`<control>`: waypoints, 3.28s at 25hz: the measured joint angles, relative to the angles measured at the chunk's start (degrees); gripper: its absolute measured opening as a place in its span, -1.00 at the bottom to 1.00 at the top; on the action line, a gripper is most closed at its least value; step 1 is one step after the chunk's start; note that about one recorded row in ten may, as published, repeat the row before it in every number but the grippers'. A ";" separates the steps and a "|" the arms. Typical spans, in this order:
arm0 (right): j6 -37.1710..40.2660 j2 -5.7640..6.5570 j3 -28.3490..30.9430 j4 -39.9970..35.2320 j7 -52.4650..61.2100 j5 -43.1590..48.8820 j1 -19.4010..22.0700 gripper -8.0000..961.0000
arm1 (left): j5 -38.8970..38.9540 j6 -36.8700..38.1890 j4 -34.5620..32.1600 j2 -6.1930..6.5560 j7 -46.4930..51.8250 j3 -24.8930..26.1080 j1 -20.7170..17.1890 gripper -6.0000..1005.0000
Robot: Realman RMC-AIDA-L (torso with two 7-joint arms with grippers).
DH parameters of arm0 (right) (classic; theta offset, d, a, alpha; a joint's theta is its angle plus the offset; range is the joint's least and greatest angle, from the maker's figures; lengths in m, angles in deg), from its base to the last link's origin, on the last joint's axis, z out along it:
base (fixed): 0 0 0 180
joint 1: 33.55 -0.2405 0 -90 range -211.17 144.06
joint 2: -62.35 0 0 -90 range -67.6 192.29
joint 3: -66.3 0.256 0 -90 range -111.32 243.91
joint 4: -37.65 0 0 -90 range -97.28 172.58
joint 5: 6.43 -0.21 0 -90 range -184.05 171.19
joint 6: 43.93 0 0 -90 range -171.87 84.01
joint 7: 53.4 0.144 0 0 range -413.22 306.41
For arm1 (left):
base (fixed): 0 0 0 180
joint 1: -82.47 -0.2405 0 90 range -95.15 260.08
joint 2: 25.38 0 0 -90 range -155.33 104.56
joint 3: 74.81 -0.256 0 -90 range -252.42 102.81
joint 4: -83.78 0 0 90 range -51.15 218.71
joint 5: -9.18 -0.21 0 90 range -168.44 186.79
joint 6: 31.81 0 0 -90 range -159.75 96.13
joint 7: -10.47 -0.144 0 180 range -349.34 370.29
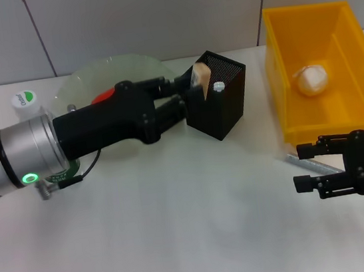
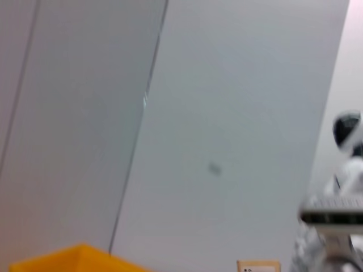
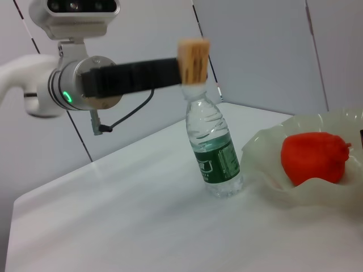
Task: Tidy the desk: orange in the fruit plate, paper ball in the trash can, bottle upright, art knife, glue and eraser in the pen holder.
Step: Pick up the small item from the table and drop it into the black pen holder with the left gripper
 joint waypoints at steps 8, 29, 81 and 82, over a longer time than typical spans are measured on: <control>0.00 -0.10 -0.52 0.07 -0.10 0.13 -0.18 0.63 | 11.36 -4.26 15.21 -0.41 -13.13 -0.19 4.90 -0.45; -0.31 -0.14 -0.64 1.06 -0.37 1.06 -0.49 0.63 | 23.37 -14.58 34.76 -0.42 -32.53 2.71 17.67 -0.45; -1.13 -0.84 -0.63 1.06 -0.01 1.07 -1.16 0.63 | -16.01 -37.74 47.39 -0.49 -55.24 53.99 24.12 -0.41; -1.14 -0.84 -0.63 1.05 -0.01 1.07 -1.16 0.63 | -16.03 -37.72 47.41 -0.49 -55.25 54.00 24.11 -0.40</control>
